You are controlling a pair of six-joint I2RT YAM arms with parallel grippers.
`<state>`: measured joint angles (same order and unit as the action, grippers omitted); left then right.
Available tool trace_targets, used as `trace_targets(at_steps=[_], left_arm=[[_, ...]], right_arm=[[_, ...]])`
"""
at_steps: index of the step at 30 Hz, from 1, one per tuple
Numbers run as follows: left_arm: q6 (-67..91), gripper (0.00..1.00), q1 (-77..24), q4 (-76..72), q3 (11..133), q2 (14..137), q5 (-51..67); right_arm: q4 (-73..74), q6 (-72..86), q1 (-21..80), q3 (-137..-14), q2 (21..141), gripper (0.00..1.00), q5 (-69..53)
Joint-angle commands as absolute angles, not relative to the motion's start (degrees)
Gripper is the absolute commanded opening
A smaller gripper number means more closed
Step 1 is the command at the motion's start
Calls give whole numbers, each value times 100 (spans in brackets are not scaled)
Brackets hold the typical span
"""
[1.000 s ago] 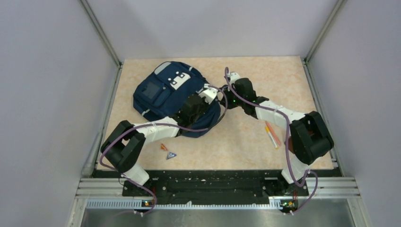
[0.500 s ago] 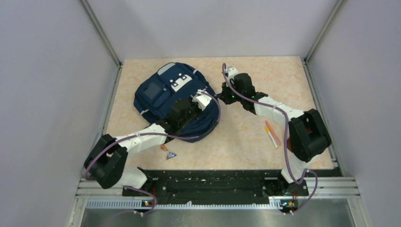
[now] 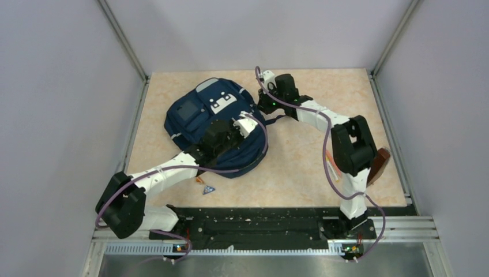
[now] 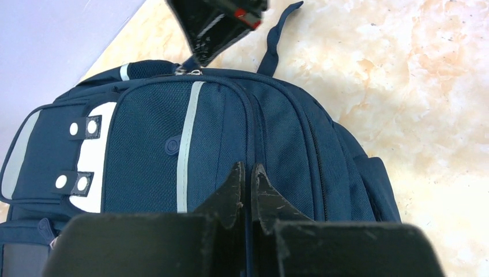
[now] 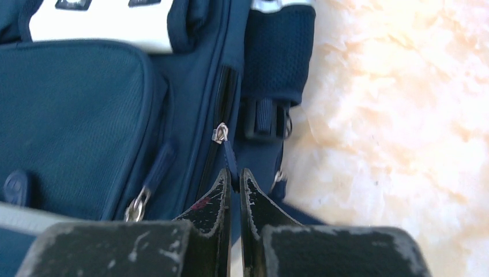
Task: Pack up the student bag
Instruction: Zip the student bag at the center of the board.
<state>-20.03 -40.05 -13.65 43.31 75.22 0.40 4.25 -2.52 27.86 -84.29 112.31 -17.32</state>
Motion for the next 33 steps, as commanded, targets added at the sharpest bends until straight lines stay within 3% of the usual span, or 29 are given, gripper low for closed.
trace_targets(at_steps=[1,14,18,20,23,25,27,33], left_arm=[[-2056,0,-4089,-1382,4689,7133,595],[-1967,0,-4088,-1279,4797,7123,469],[-1864,0,-4089,-1301,4734,7003,399],[-1798,0,-4087,-1339,4690,6932,342],[-1736,0,-4083,-1176,4693,6833,254],[-1731,0,-4071,-1213,4576,6690,415],[-1730,0,-4042,-1212,4493,6617,701],[-1690,0,-4008,-1016,4597,6789,1352]], right_arm=[[52,-462,2576,-9329,11838,0,-1758],[-250,-267,2575,-10865,13067,0,-1805],[-238,-265,2575,-10792,12931,0,-1783],[-83,-257,2562,-10729,12729,10,-1725],[-18,-99,2478,-10375,12207,43,-1756],[-18,169,2366,-9989,11760,56,-1894],[-15,395,2236,-9530,11263,64,-2040],[-17,825,2052,-8028,9672,67,-1937]])
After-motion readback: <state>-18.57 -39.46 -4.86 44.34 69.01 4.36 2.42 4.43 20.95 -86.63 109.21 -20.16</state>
